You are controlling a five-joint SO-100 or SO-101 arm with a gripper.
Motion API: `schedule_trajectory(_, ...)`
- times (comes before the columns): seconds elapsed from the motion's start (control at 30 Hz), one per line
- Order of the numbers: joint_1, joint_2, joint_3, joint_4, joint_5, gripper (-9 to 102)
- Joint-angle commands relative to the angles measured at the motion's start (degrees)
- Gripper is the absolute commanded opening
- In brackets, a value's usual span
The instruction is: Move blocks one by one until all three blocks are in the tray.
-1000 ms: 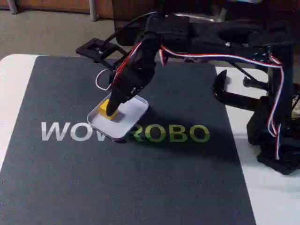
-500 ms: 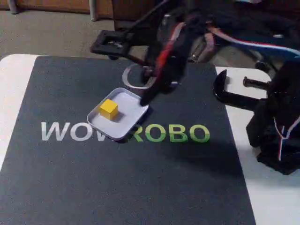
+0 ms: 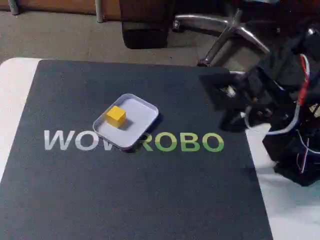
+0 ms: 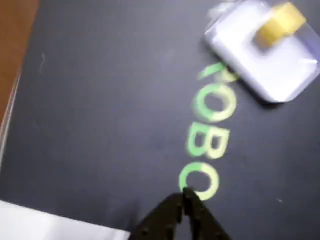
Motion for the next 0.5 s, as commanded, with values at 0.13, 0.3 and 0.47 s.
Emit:
schedule_trajectory(0.13, -2.02, 27.51, 20.39, 3.43, -4.48, -8)
schedule_trajectory(0.3, -4.39, 27.51, 28.13, -1.32, -1.32, -8)
schedule_trajectory(0.47, -1.41, 27.51, 35.51, -4.75, -1.93, -8)
